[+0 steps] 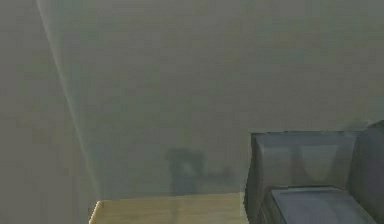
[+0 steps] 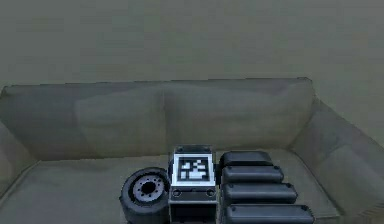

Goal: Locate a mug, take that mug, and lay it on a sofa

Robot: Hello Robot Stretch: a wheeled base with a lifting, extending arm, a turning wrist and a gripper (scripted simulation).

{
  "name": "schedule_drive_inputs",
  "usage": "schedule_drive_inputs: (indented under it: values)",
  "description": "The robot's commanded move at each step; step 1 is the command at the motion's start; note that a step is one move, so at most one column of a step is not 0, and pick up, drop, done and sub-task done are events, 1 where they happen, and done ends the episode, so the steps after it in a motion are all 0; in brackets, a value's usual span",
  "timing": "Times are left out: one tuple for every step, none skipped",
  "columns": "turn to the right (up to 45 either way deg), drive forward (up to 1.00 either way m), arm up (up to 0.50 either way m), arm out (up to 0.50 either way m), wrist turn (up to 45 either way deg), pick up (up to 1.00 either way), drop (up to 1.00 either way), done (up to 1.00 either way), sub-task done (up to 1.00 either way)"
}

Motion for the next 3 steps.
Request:
schedule_drive_inputs:
  values:
    - [36.0,0.0,0.0,0.0,0.0,0.0,0.0,0.0,0.0]
    - [-45.0,0.0,0.0,0.0,0.0,0.0,0.0,0.0,0.0]
    - [-30.0,0.0,0.0,0.0,0.0,0.0,0.0,0.0,0.0]
